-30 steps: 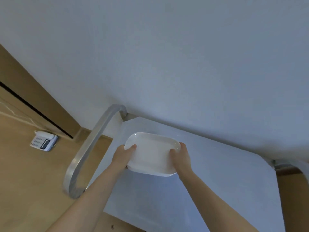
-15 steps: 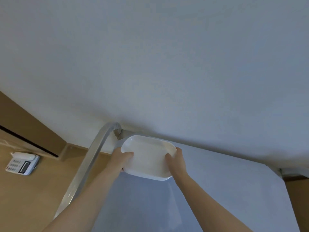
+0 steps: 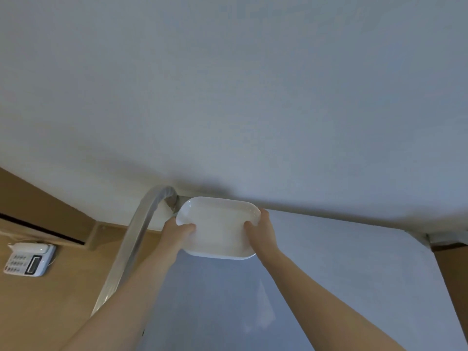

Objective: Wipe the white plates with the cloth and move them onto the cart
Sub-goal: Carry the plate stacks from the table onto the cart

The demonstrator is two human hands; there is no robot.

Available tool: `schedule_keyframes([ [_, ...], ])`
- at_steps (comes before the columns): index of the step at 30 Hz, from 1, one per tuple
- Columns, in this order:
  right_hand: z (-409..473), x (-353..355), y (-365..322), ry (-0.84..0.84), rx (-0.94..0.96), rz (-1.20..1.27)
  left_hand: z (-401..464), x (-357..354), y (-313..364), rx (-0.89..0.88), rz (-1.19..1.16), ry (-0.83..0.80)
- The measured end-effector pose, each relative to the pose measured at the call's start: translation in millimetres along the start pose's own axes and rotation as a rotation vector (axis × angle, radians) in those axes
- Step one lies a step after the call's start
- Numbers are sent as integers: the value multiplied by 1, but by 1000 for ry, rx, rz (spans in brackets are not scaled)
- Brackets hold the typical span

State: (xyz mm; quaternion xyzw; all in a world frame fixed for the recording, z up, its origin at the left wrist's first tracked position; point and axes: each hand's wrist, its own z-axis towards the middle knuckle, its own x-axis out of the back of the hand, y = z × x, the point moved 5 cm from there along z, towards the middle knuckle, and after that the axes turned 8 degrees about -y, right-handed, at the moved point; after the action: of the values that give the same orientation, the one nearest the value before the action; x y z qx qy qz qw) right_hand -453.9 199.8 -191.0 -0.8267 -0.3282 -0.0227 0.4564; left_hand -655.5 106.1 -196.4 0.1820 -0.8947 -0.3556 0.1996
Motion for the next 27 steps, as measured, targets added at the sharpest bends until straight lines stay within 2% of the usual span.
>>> schedule_keyframes([
  [5, -2, 2, -3, -21, -8, -67, -5, -2, 4, -16, 122, 3],
  [8, -3, 9, -11, -12, -48, -187, -14, -5, 17, -19, 398, 76],
  [10, -5, 15, -16, -14, -50, -228, -26, -10, 30, -105, 674, 195],
  [13, -13, 32, -18, 15, -30, -256, -49, -30, 48, -287, 843, 284],
  [20, -64, 100, 0, 120, 59, -305, -101, -103, 53, -414, 893, 54],
  [27, -151, 230, 50, 380, 95, -456, -176, -218, 55, -614, 996, -139],
])
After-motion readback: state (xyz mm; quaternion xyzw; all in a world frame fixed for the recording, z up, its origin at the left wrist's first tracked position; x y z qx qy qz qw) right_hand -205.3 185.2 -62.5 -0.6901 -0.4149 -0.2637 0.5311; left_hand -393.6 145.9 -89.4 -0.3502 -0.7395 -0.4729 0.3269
